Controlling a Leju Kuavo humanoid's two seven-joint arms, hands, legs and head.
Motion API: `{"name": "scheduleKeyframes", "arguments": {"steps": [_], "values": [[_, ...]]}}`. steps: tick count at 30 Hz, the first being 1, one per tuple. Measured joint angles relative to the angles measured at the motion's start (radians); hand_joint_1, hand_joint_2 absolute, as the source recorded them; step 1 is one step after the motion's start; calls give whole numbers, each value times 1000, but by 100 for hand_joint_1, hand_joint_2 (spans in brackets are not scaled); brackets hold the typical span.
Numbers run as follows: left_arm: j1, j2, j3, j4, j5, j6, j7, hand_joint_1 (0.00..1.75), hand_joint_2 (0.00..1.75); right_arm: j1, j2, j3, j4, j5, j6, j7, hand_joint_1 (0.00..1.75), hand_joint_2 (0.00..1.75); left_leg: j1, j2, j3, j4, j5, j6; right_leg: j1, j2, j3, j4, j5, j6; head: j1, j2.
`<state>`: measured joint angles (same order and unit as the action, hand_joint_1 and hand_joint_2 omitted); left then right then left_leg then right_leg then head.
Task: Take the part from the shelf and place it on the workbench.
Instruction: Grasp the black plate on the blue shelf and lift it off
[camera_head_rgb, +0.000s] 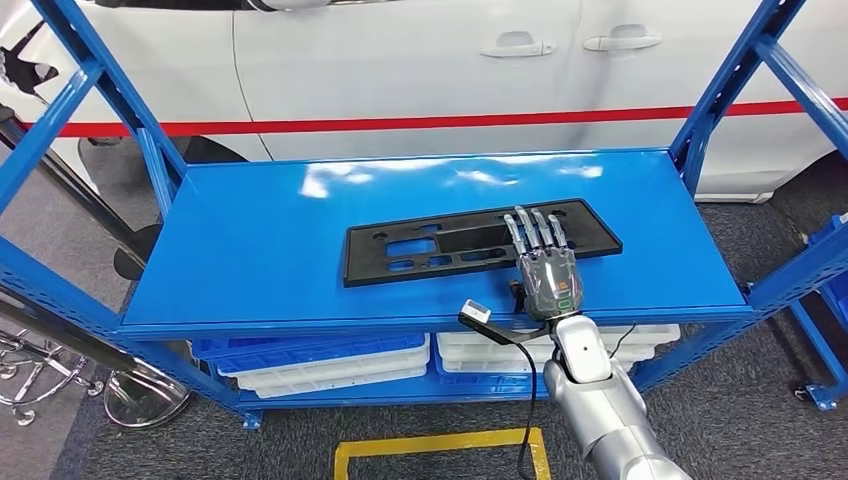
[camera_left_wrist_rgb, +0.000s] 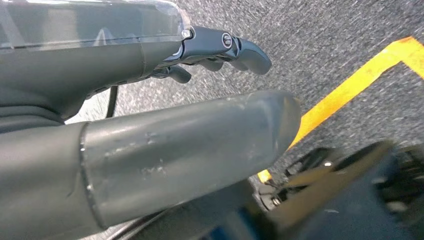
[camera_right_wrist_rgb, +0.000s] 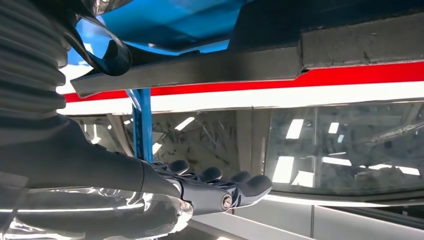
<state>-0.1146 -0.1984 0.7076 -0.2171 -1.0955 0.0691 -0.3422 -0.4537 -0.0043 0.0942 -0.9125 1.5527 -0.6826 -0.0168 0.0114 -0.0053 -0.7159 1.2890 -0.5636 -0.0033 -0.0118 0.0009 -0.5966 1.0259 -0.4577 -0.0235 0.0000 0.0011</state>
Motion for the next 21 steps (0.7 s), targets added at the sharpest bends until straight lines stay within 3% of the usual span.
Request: {"name": "scheduleKeyframes", "arguments": {"steps": [2,4,6,9,10,12,13,14,15,16,18,19,21], "values": [[1,0,0,0,-1,0,0,0,0,0,0,0,-1,0,0,-3,0,175,-1,0,56,-126,74,10,1,1,10,0,-6,3,0,0],[-1,2,0,0,-2,0,-1,0,0,-1,0,0,-1,-1,0,-6,0,175,-7,0,113,-243,115,23,3,1,15,0,-11,11,0,0],[0,4,0,0,-3,0,-1,0,0,-1,0,0,-2,-1,0,-9,0,175,-13,-1,127,-272,113,31,3,1,16,-2,-12,21,0,0],[2,4,0,0,-3,0,-2,0,0,-3,0,0,-5,-2,0,-14,0,175,-6,-1,144,-293,117,45,4,0,17,10,-25,37,1,0],[1,3,0,0,-3,0,-2,0,0,-4,0,0,-7,-2,0,-14,0,175,-3,0,152,-301,118,50,4,0,2,45,-44,41,1,0],[0,3,0,0,-3,0,-3,0,0,-4,0,0,-7,-2,0,-14,0,175,-2,2,160,-304,115,58,0,0,-68,172,-98,47,1,0],[0,3,0,0,-3,0,-3,0,0,-1,0,0,-7,-2,0,-15,0,175,-2,2,162,-303,111,59,-1,0,-107,234,-116,50,1,0],[1,3,0,0,-3,0,-3,0,0,2,0,0,-7,-2,0,-15,0,175,-2,1,165,-302,106,60,-3,0,-133,269,-115,52,1,0],[2,3,0,0,-3,0,-3,0,0,4,0,0,-7,-2,0,-16,0,175,-3,0,170,-300,102,59,-4,0,-141,265,-93,53,1,0],[2,3,0,0,-3,0,-3,0,0,4,0,0,-7,-2,0,-16,0,175,-3,-1,177,-299,96,57,-4,0,-127,222,-53,52,1,0],[3,2,0,0,-1,0,-4,0,0,3,0,0,-7,-2,0,-16,0,175,-4,-2,188,-293,81,49,-2,-1,-74,89,26,46,1,0],[2,2,0,0,1,0,-4,0,0,2,0,0,-7,-1,0,-16,0,175,-6,-2,190,-289,75,44,0,-1,-53,39,44,41,1,0],[-1,1,0,0,5,2,-2,0,0,2,0,0,-7,-1,0,-15,0,175,-9,-2,188,-286,68,33,5,1,-40,7,40,31,1,0]]}}
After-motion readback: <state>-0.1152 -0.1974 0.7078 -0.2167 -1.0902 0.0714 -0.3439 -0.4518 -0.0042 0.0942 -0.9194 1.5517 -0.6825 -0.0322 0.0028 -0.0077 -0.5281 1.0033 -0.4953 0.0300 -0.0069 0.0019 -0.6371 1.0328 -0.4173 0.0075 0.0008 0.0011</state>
